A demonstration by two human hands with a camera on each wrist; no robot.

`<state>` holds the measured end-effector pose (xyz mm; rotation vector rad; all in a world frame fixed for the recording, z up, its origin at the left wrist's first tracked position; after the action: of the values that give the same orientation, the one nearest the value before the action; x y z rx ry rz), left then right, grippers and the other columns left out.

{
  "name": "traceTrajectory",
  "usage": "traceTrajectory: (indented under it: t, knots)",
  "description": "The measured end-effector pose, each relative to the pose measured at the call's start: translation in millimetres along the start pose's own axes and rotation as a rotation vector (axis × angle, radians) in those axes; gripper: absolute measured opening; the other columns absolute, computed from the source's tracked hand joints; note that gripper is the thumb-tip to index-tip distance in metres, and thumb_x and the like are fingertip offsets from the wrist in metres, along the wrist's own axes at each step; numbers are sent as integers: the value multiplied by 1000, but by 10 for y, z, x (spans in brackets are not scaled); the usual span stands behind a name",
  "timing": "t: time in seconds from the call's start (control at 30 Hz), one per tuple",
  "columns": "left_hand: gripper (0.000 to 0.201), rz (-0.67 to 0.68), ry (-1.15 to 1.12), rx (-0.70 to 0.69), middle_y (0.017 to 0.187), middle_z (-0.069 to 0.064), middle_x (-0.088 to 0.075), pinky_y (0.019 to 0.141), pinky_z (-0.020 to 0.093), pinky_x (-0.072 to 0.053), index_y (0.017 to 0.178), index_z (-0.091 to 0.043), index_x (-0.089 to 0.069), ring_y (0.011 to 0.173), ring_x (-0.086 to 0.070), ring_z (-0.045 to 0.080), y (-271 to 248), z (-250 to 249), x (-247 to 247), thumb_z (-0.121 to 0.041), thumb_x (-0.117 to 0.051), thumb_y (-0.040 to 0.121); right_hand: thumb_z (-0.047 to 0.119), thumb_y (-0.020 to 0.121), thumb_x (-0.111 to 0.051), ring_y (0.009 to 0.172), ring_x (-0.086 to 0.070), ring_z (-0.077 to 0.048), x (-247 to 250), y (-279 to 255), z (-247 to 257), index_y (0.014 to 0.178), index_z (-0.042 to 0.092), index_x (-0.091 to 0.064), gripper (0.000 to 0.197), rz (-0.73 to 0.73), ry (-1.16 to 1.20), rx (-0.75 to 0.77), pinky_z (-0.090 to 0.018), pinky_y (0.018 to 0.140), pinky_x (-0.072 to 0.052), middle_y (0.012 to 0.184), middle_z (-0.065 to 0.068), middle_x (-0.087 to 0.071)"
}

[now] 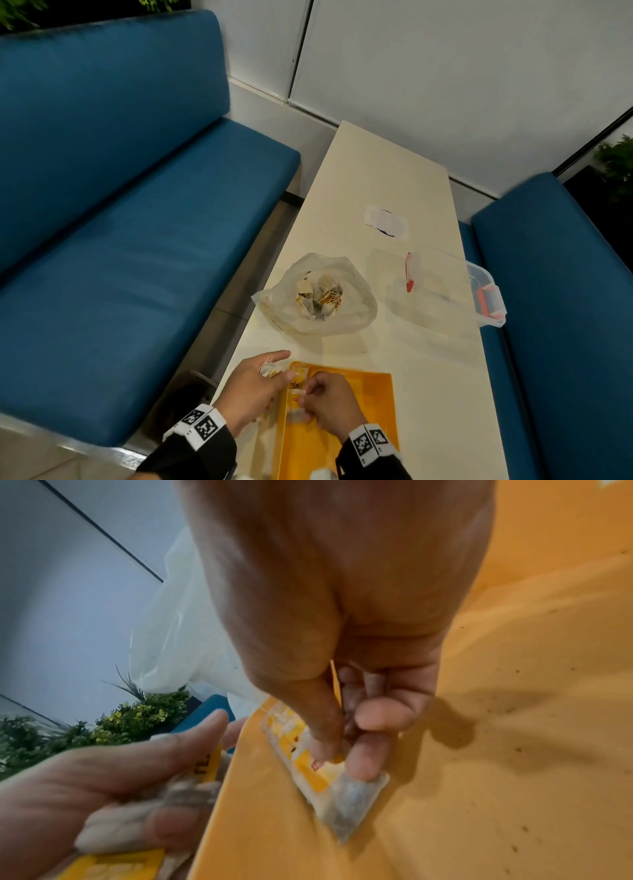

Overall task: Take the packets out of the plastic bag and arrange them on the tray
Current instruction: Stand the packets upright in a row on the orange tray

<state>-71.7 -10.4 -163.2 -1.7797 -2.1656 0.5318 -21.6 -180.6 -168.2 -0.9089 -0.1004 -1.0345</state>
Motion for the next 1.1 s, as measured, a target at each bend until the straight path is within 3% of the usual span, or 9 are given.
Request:
traceTrajectory:
  t: [0.27, 0.5, 0.63, 0.7, 0.73, 0.87, 0.93, 1.0, 1.1]
  knots:
    - [28, 6, 7, 19, 83, -8, -74, 60, 16, -48, 113, -28, -77, 59, -61, -2, 33, 61, -42, -16, -78, 89, 6, 79, -75, 48, -60, -20, -111, -31, 34, 71, 15, -57, 22, -110, 41, -50, -27, 44, -46, 60, -3, -62]
    - [24, 8, -48, 87, 70, -5, -73, 58, 27, -50, 111, -32, -76, 56, -57, 10, 44, 88, -45, -19, -76, 91, 7, 84, -67, 50, -64, -18, -141, -85, 125, 80, 11, -57, 11, -190, 58, -52, -32, 51, -55, 76, -17, -72]
    - [16, 1, -283, 192, 79, 5, -73, 59, 30, -51, 108, -25, -78, 62, -61, 16, 13, -2, 42, -25, -75, 92, 16, 81, -74, 56, -68, -15, -59, -149, 162, 86, 11, -58, 17, -194, 84, -44, -32, 53, -57, 79, -6, -68]
    - [22, 40, -452, 252, 81, 11, -69, 55, 29, -49, 110, -17, -75, 60, -58, 19, 3, -77, 88, -27, -76, 91, 25, 79, -75, 68, -70, -21, 9, -188, 197, 81, 18, -60, 17, -219, 33, 12, -39, 62, -59, 78, -2, -69]
    - [26, 61, -488, 267, 83, 12, -68, 54, 27, -48, 113, -15, -74, 60, -58, 19, 3, -119, 109, -29, -75, 91, 25, 79, -74, 73, -70, -23, 40, -223, 228, 80, 20, -60, 15, -222, 22, 51, -36, 64, -58, 78, -1, -68]
    - [28, 100, -532, 280, 84, 10, -66, 50, 25, -46, 114, -14, -72, 63, -62, 21, 22, -265, 126, -35, -68, 96, 18, 84, -72, 72, -69, -18, 92, -428, 468, 80, 28, -64, 14, -152, 40, 233, -24, 63, -54, 83, -1, -68]
    - [31, 102, -589, 271, 85, 12, -65, 52, 28, -50, 115, -11, -71, 66, -63, 25, 51, -289, 113, -34, -70, 94, 20, 86, -73, 67, -69, -19, 77, -535, 604, 83, 22, -67, 7, -85, 127, 263, -22, 55, -50, 84, -8, -69]
    - [35, 89, -606, 236, 87, 14, -66, 57, 31, -53, 116, -9, -71, 68, -64, 27, 79, -303, 106, -34, -73, 91, 29, 87, -74, 62, -70, -24, 59, -585, 674, 87, 11, -66, 19, -40, 209, 244, -24, 49, -45, 84, -13, -69]
    - [30, 54, -596, 208, 89, 14, -67, 57, 31, -54, 113, -9, -73, 67, -64, 24, 83, -332, 86, -31, -72, 93, 31, 85, -78, 61, -68, -23, 38, -605, 720, 92, 13, -68, 22, -8, 282, 240, -27, 48, -44, 79, -6, -68]
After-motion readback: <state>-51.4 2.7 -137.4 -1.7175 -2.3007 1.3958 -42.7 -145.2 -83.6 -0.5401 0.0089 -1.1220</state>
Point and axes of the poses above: each hand's wrist, its own y-axis towards the middle knuckle, its own x-axis out of the back of the hand, z = x × y, the point moved 3 cm from there along y, towards the middle knuckle
